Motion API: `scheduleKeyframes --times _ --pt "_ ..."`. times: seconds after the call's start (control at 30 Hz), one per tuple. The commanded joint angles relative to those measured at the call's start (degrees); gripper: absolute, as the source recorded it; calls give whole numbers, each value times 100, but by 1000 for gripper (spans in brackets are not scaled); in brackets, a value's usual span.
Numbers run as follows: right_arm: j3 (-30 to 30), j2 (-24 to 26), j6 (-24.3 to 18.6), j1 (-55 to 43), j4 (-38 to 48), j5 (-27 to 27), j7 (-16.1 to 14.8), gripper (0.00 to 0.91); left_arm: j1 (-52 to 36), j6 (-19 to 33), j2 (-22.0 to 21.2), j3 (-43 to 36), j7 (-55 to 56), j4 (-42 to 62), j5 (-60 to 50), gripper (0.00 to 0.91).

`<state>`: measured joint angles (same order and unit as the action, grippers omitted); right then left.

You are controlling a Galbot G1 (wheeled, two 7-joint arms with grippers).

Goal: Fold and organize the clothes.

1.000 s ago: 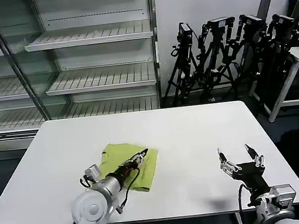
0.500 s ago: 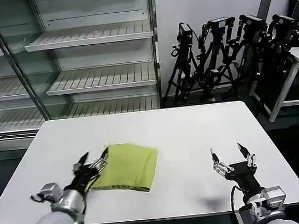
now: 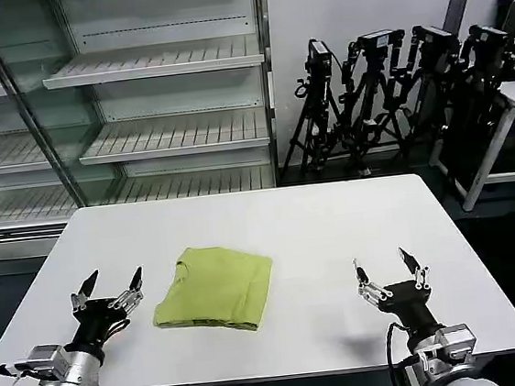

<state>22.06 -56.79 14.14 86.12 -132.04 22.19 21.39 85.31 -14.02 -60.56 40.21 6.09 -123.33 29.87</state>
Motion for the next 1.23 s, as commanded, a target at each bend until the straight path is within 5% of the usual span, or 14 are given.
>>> scheduleKeyframes --times 0.03,1.23 --pt "-72 -41 -61 -55 106 -66 -5 907 298 125 85 321 -137 -136 -389 907" --pt "-4 9 28 -103 -28 -134 133 907 284 -78 230 355 -252 -148 -247 907"
